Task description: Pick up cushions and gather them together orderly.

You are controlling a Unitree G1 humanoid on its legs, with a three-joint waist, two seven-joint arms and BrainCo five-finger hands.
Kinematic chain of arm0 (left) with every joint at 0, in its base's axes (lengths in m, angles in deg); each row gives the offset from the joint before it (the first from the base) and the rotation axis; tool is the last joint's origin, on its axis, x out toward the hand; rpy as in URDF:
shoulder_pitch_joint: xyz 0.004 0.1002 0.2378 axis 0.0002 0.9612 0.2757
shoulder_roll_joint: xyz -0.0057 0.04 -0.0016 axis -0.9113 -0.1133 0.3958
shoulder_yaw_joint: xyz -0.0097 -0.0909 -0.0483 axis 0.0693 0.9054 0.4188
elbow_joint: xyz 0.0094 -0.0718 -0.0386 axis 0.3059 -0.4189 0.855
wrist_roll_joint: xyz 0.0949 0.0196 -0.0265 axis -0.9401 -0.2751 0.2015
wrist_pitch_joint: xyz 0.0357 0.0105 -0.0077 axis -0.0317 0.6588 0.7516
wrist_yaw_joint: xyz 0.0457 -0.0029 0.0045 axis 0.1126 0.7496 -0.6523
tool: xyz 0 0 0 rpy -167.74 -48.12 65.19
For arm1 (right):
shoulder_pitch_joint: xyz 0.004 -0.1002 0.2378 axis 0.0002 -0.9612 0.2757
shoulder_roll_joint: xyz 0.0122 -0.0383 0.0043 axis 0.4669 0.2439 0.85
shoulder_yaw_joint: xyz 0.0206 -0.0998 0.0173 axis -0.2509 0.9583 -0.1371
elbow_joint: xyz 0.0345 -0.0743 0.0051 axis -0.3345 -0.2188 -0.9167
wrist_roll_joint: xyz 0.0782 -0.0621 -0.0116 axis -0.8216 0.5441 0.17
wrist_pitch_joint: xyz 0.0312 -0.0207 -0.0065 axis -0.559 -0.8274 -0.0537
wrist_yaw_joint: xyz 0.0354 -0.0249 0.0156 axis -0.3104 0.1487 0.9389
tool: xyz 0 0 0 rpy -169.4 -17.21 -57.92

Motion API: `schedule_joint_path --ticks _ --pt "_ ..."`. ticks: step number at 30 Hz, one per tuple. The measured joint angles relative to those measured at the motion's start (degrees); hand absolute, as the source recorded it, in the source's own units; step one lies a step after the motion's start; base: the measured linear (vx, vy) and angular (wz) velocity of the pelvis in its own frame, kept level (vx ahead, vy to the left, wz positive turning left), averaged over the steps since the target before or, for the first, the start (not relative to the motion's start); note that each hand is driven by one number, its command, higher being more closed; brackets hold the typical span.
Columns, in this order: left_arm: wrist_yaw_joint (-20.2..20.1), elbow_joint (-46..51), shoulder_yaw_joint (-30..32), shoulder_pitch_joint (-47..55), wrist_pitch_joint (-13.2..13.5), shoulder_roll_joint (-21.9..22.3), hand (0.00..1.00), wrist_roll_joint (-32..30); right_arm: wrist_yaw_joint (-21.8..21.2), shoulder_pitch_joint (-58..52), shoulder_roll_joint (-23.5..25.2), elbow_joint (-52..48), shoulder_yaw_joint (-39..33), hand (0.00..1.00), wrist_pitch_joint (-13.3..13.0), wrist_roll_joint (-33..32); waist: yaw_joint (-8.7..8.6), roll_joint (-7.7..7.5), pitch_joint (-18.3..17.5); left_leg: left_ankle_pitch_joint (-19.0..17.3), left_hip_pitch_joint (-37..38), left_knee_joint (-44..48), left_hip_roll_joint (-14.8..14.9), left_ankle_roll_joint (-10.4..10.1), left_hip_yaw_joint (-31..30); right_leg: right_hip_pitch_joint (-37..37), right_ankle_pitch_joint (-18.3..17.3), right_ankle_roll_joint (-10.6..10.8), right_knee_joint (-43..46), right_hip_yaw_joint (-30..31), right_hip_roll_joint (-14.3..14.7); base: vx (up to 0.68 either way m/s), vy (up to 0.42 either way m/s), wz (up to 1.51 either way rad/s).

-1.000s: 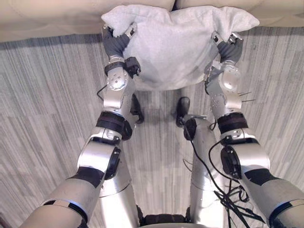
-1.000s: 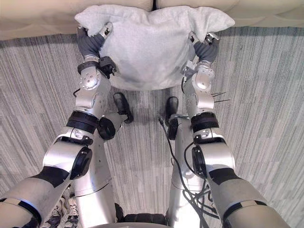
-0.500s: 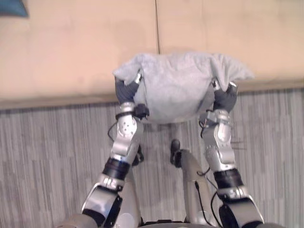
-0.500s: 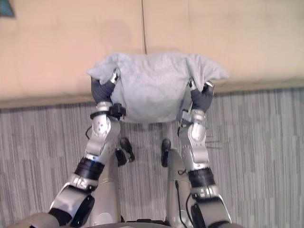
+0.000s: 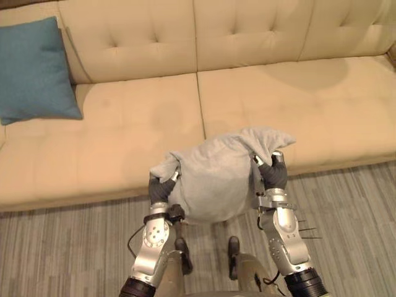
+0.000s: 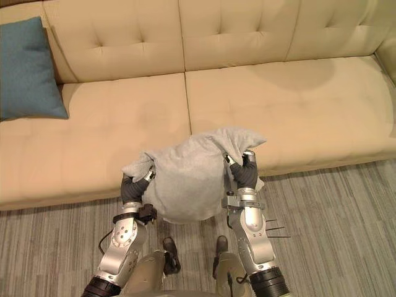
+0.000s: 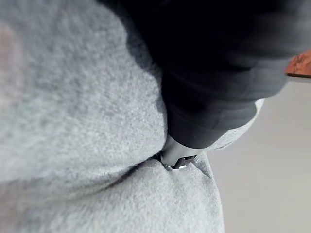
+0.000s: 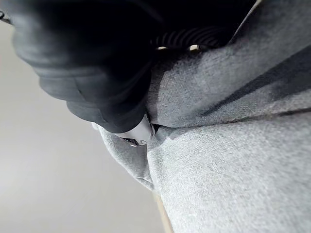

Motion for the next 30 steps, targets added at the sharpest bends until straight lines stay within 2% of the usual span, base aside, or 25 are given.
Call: schedule_joint_path --ticks 1,2,3,4,5,7,8,9,10,11,12,13,14,15,16,17,18,20,21,22,23,24,25,26,30 --pt "0.0 0.0 -0.27 0.16 -0.29 -0.14 1.0 0.0 0.0 0.06 -0.11 0.38 0.0 1.0 -0.02 0.17 -0.03 0.01 0.01 -0.86 0.66 0.41 0.01 0.14 0.05 -0.65 -0.33 0.52 2.84 0.05 -0.22 0.06 0.072 -0.06" --pt "-0.05 0.02 -0.93 0.99 -0.64 -0.8 1.0 -0.02 0.01 0.12 -0.32 1.52 0.02 1.0 -0.02 1.04 -0.46 -0.07 0.01 -3.17 3.22 1.24 -0.59 0.77 0.09 -2.91 -0.29 1.13 12.28 -0.03 -1.37 0.05 0.044 -0.03" --pt "-0.05 0.04 -0.94 1.32 -0.66 -1.0 1.0 -0.12 0.01 0.2 -0.38 1.93 0.04 1.0 -0.02 1.85 -0.68 -0.25 0.07 -3.92 4.32 1.28 -1.12 1.55 -0.1 -4.29 0.66 1.11 16.59 -0.1 -2.34 0.1 0.063 0.04" --pt "-0.04 0.09 -0.96 1.89 -0.79 -1.29 1.0 -0.15 0.0 0.3 -0.49 2.99 0.4 1.0 -0.03 2.36 -1.34 -0.2 -0.02 -4.75 5.84 1.42 -1.29 2.57 -0.18 -6.62 0.11 -0.61 20.75 -0.51 -3.13 0.14 0.036 0.02" --pt "-0.03 0.09 -1.03 2.09 -0.99 -1.81 1.0 -0.2 0.01 0.27 -0.66 3.63 0.89 1.0 0.11 2.36 -1.37 -0.33 -0.44 -5.49 6.89 1.35 -1.31 2.27 -0.27 -8.58 -2.1 -2.24 20.0 -1.16 -3.02 0.2 0.015 0.14" --pt "-0.03 0.1 -1.03 1.93 -1.05 -2.75 1.0 -1.07 -0.01 0.27 -1.56 3.62 1.85 1.0 0.44 2.36 -1.62 -0.22 -0.88 -5.91 7.54 0.12 -1.38 1.79 -1.19 -10.75 -1.36 -2.47 9.68 -2.25 -2.33 0.23 -0.035 0.25" --pt "-0.04 0.02 -1.13 1.96 -1.34 -3.09 1.0 -1.12 -0.01 0.25 -2.25 3.67 1.9 1.0 1.1 2.36 -1.78 -0.18 -0.87 -5.89 8.65 -1.13 -1.62 1.09 -1.92 -10.98 1.91 -2.72 0.76 -2.24 -1.36 0.33 -0.088 0.49" --pt "-0.05 0.02 -1.36 2.02 -1.62 -3.18 1.0 -1.17 0.0 -0.08 -2.8 3.68 1.9 1.0 1.69 2.49 -2.18 -1.01 -1.45 -5.67 10.04 -2.14 -2.64 -1.01 -2.83 -9.89 7.68 -2.66 -9.0 -1.79 -0.95 0.37 -0.11 0.58" --pt "-0.04 -0.01 -1.71 2.02 -1.64 -3.24 1.0 -1.21 0.01 -0.34 -3.0 3.65 1.88 1.0 1.73 2.87 -2.44 -1.35 -1.64 -6.09 10.59 -2.11 -3.13 -1.76 -3.57 -9.59 11.47 -3.42 -10.88 -1.16 -1.08 0.43 -0.182 0.77" --pt "-0.1 -1.06 -2.75 2.0 -1.77 -2.29 1.0 -1.23 0.04 -0.95 -4.33 3.65 1.72 1.0 1.85 3.47 -2.99 0.78 -1.88 -7.07 11.56 -1.78 -2.2 -3.45 -5.94 -9.17 15.11 -4.57 -8.5 -1.37 -0.32 0.47 -0.152 0.54" --pt "-0.6 -1.53 -2.95 2.75 -1.86 -1.85 1.0 -1.25 0.02 -1.46 -4.57 3.56 1.66 1.0 2.11 3.51 -2.83 2.64 -3.0 -5.7 11.16 -0.69 -0.28 -5.89 -7.16 -8.99 13.18 -5.7 -7.39 -2.91 0.69 0.47 -0.153 0.41" --pt "-0.89 -1.72 -2.93 2.73 -1.85 -1.83 1.0 -1.24 0.02 -1.48 -4.56 3.54 1.66 1.0 2.2 3.56 -2.81 2.94 -3.19 -4.88 10.22 1.18 0.18 -7.19 -7.79 -8.85 12.57 -6.31 -7.1 -3.59 0.9 0.62 -0.206 0.34" --pt "-1.39 -2.16 -2.95 1.69 -1.86 -1.54 1.0 -1.26 0.03 -1.55 -4.63 3.24 0.86 1.0 2.21 3.93 -2.83 3.08 -3.26 0.78 3.45 15.58 2.93 -8.07 -9.65 -6.05 10.4 -7.26 -7.83 -5.72 1.52 0.58 -0.244 0.38" --pt "-2.35 -3.13 -2.94 1.36 -1.83 -1.16 1.0 -1.22 0.12 -1.86 -4.68 2.65 0.71 1.0 2.25 3.91 -2.13 3.13 -3.24 4.92 -1.15 26.73 5.84 -6.6 -9.56 -1.43 9.85 -8.0 -10.3 -6.71 2.23 0.56 -0.228 0.34" --pt "-2.5 -3.41 -2.95 1.36 -1.83 -1.01 1.0 -1.22 0.13 -2.05 -4.68 2.27 0.69 1.0 2.25 3.91 -1.78 3.1 -3.22 4.66 -1.94 29.23 6.41 -6.52 -9.31 0.25 9.8 -8.07 -11.2 -6.81 2.36 0.35 -0.092 0.05" --pt "-2.78 -3.47 -3.09 1.4 -1.73 -0.65 1.0 -1.2 0.33 -2.92 -4.65 -0.37 0.46 1.0 2.23 3.91 -1.09 3.18 -3.3 3.75 -3.93 32.1 7.05 -5.43 -8.14 2.86 9.79 -8.08 -13.09 -7.08 2.28 0.3 -0.036 0.02" --pt "-3.68 -3.09 -3.14 1.3 -1.38 -0.59 1.0 -1.16 0.33 -3.51 -4.43 -4.41 0.39 1.0 2.06 3.95 -0.9 3.32 -3.4 2.7 -6.68 31.1 6.99 -3.73 -6.56 4.37 9.8 -8.07 -14.98 -7.25 1.71 0.28 -0.002 0.02" --pt "-4.38 -2.87 -3.15 0.72 -1.37 -0.59 1.0 -1.11 0.33 -3.02 -3.99 -6.91 0.38 1.0 1.33 4.12 -0.33 3.47 -3.49 2.16 -9.36 26.09 6.77 -2.87 -5.65 4.6 9.82 -8.03 -16.32 -7.07 1.32 0.21 0.085 -0.1" --pt "-4.8 -2.89 -3.43 0.26 -1.5 -0.55 1.0 -1.11 0.33 -2.14 -3.82 -6.98 0.18 1.0 0.81 4.36 -0.02 3.54 -3.52 2.76 -9.68 18.4 6.01 -3.0 -5.81 4.6 10.07 -7.65 -16.87 -6.93 1.2 0.2 0.172 -0.31" --pt "-4.93 -2.88 -4.11 0.14 -1.53 -0.09 1.0 -1.12 0.33 -1.51 -3.93 -6.98 -0.68 1.0 0.8 4.54 0.21 4.86 -4.17 10.43 -8.73 5.89 5.75 -3.41 -5.94 4.74 10.05 -5.91 -17.67 -6.46 2.28 0.16 0.177 -0.28" --pt "-4.93 -2.97 -4.34 -0.05 -1.54 -0.01 1.0 -1.12 0.36 -1.43 -3.69 -6.71 -1.07 1.0 0.79 4.59 0.24 5.17 -4.43 8.61 -8.16 4.46 5.74 -3.64 -6.01 4.97 9.84 -5.0 -18.21 -6.1 2.76 0.16 0.202 -0.09" --pt "-4.92 -3.14 -4.52 -0.92 -1.65 -0.23 1.0 -1.12 0.63 -1.23 -2.79 -6.12 -1.48 1.0 0.78 4.59 -0.15 4.67 -4.46 7.7 -6.47 0.05 4.54 -3.87 -6.17 4.83 10.28 -4.39 -19.02 -5.85 2.31 0.12 0.166 0.15" --pt "-4.91 -3.14 -4.52 -1.49 -1.66 -0.84 1.0 -1.17 0.88 -1.13 -1.72 -6.02 -1.64 1.0 0.8 4.59 -0.64 3.48 -4.56 8.73 -5.68 -3.09 2.67 -2.92 -5.71 4.13 10.57 -3.95 -19.35 -5.29 0.95 0.13 0.219 0.24" --pt "-4.88 -3.14 -4.51 -1.63 -1.66 -1.45 1.0 -1.19 0.91 -0.43 -0.69 -5.41 -1.59 1.0 0.85 4.76 -0.61 3.09 -4.54 9.8 -4.83 -5.63 1.0 -2.17 -4.85 3.79 10.78 -3.62 -19.68 -4.59 -0.39 0.07 0.16 0.1" --pt "-4.37 -2.7 -4.48 -2.92 -1.65 -2.89 1.0 -2.4 1.48 4.71 -0.29 -1.07 -0.95 1.0 1.1 6.26 -0.1 3.09 -4.54 10.18 -4.39 -7.81 -0.45 -1.6 -2.35 2.68 12.23 -3.08 -21.71 -0.66 -1.34 0.03 0.108 -0.25"
